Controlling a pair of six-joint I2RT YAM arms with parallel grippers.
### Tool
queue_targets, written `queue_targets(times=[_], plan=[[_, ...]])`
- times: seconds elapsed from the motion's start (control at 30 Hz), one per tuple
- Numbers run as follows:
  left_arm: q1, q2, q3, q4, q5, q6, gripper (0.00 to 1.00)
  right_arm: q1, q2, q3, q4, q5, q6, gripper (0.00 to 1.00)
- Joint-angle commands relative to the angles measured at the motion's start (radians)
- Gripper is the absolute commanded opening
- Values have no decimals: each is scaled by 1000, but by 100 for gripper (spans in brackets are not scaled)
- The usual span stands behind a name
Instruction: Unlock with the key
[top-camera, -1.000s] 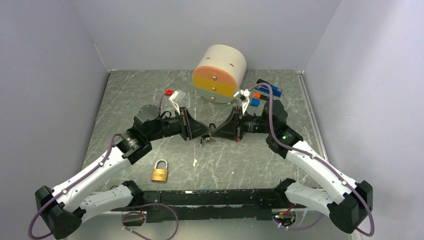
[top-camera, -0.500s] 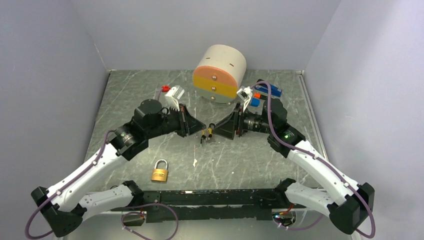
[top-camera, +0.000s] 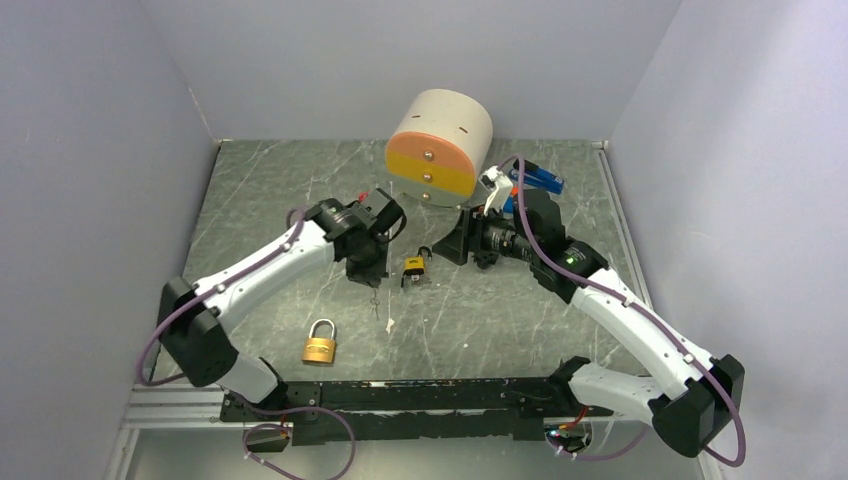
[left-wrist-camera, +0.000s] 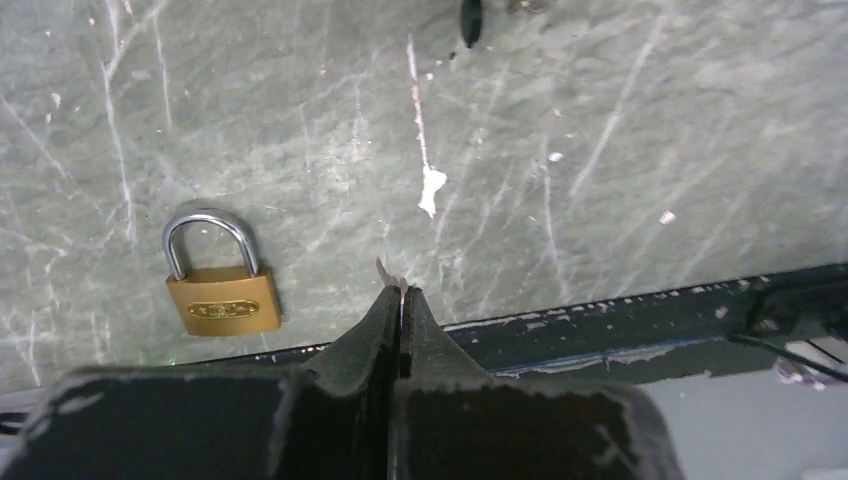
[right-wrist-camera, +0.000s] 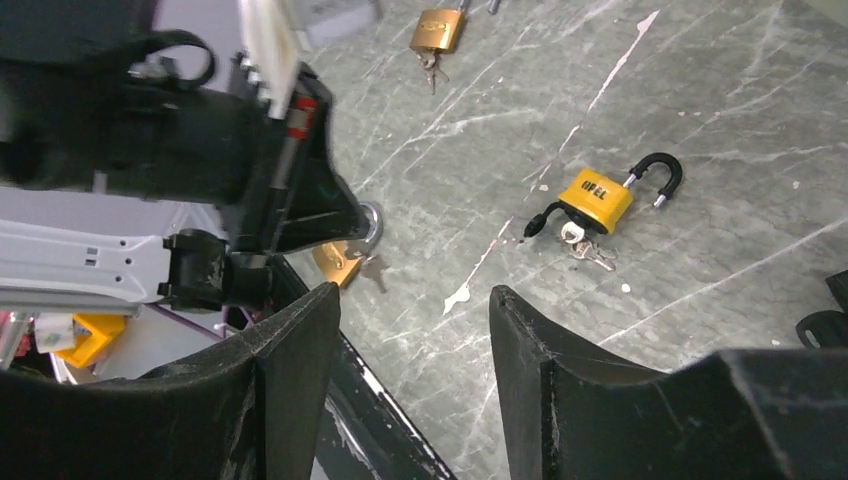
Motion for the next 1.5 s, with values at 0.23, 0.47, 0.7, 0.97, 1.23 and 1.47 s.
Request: queue_targets(times=[0.23,0.47,0.7,0.97,1.23,1.47], plan=[[-12,-351,-142,431,269,239,2,-1,-57,-109,332,-304,23,73],[-12,-464,-192,700,538,323,3,-1,-43,-117,568,-464,132,74],[-12,-501,-200,830,667,307,2,3,-48,-123,661,-559,166,60],[-12,-522,-196,861,693,293,3,8,-70,-153,740,-617,207,51],[-12,-530,-198,873,696,288,3,10,-70,-161,745,-627,203,8],[-12,-537,-194,855,611,261,13,8,-78,-163,716,-570,182,0]])
